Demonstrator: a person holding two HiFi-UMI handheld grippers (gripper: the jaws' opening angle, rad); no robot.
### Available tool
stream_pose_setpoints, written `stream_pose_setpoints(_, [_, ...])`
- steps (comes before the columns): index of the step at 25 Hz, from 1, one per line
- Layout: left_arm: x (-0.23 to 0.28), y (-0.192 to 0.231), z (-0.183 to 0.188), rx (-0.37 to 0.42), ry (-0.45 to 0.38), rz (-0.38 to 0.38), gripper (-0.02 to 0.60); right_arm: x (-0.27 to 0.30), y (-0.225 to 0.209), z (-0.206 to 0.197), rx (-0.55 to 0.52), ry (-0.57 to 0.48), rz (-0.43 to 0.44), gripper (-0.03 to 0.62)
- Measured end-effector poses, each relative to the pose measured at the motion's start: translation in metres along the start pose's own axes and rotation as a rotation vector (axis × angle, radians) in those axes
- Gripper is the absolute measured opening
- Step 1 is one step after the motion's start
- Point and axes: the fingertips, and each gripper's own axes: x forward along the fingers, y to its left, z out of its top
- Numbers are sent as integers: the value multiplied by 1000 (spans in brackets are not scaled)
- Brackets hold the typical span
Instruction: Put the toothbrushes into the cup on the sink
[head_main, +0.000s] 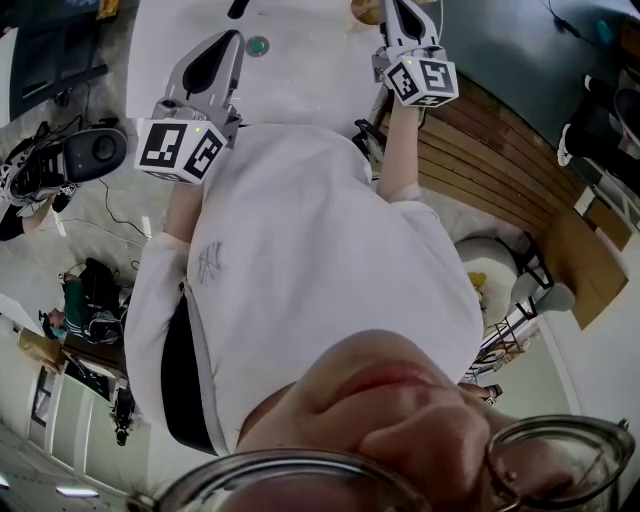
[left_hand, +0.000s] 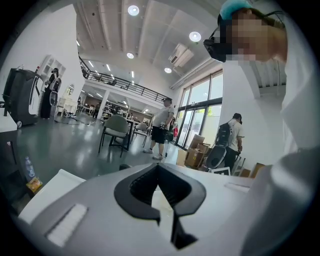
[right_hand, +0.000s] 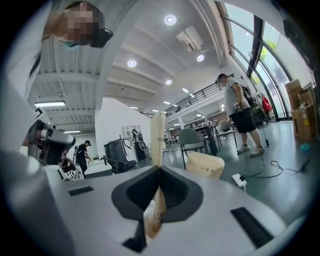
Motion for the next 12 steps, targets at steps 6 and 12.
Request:
stream_pose_setpoints(6, [0,-5,0,0,1,-5,2,-1,-1,-16,-4,40,-12,12])
stream_pose_setpoints(12, [-3,-2,1,-3,-7,0,2,8,2,-33,-34,98,-17,12])
